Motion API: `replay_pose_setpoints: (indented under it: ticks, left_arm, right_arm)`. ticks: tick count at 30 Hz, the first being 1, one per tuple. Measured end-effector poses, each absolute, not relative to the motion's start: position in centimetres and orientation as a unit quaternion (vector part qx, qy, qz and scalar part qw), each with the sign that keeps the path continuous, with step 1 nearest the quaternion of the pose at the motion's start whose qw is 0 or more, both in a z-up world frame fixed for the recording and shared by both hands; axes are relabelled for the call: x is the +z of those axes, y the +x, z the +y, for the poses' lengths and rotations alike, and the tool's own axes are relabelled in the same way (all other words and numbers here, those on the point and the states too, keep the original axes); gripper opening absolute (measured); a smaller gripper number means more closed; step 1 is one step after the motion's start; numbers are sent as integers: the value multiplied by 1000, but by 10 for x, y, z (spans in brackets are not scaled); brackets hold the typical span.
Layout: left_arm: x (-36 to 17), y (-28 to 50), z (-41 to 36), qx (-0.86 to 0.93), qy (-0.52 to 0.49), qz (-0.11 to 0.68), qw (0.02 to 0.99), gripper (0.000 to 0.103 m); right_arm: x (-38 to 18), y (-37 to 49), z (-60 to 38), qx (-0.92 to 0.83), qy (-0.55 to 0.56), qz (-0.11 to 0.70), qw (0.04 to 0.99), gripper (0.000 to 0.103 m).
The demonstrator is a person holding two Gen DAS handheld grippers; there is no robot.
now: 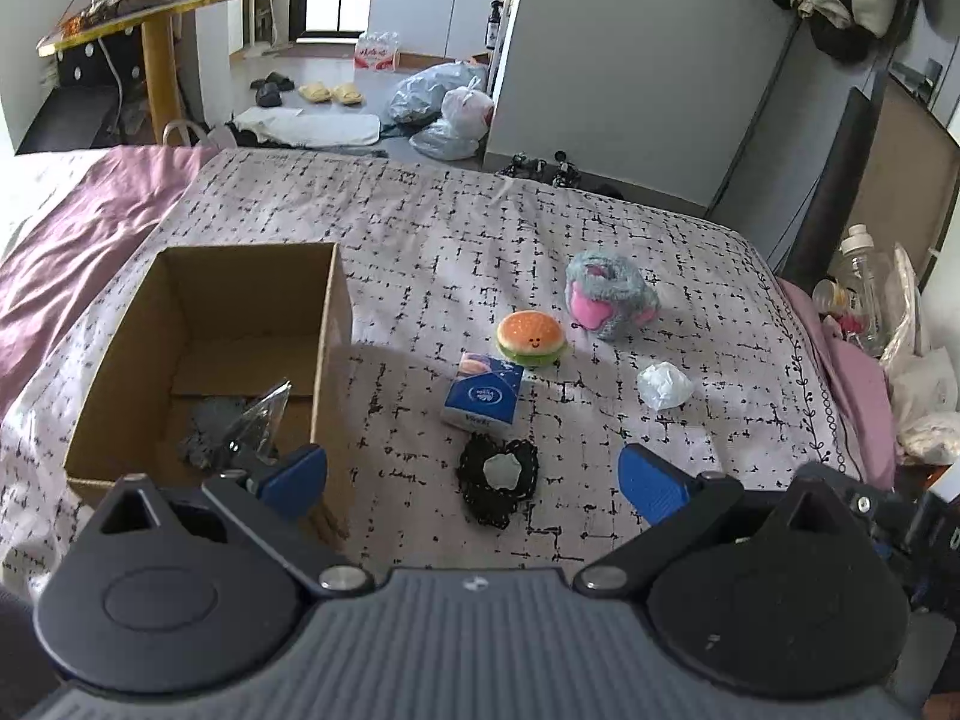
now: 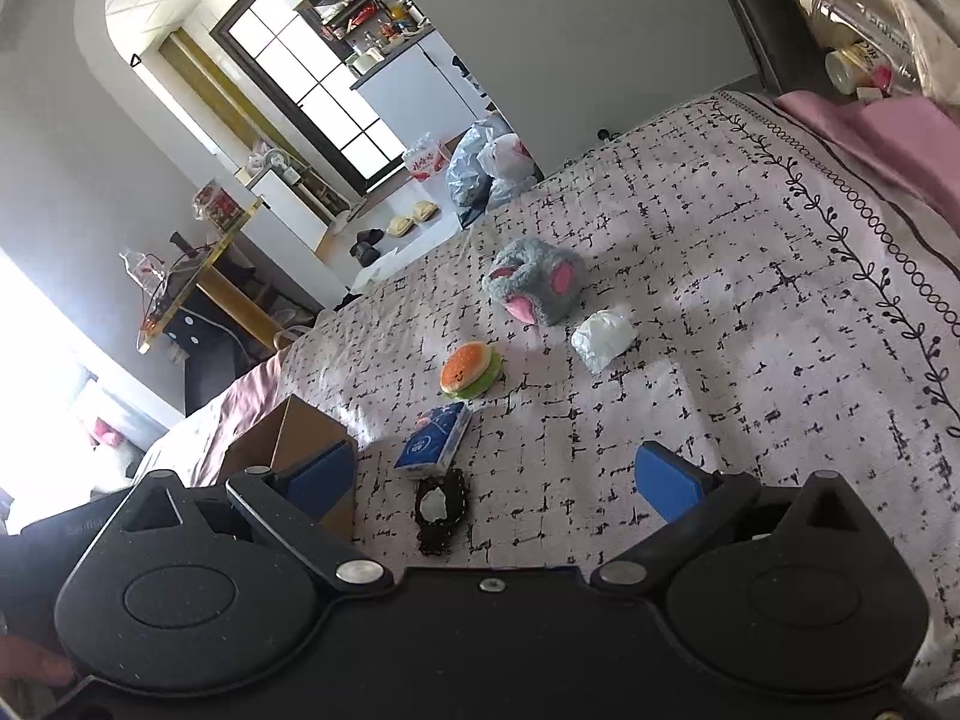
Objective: Organize soft objects
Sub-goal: 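Withdraw both tools from the box toward the remaining items, then grasp the black beaded bracelet with left tool while right tool grasps the white plastic bag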
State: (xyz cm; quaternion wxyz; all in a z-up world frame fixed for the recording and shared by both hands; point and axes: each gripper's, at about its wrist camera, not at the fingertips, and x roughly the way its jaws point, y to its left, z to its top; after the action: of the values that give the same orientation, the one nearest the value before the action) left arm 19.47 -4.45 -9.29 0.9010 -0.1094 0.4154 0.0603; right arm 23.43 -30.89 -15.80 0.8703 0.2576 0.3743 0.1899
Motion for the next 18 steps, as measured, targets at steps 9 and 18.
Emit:
replay_pose_setpoints:
  ticks: [9, 18]
  left_arm:
    - [-111, 213, -62, 77, -121, 412, 900, 100]
    - [-145, 228, -73, 90, -149, 427, 887, 89]
  right_arm:
    - [-173, 258, -310, 196, 274, 383, 860, 100]
    - [-191, 288, -302, 186, 232, 402, 866, 96]
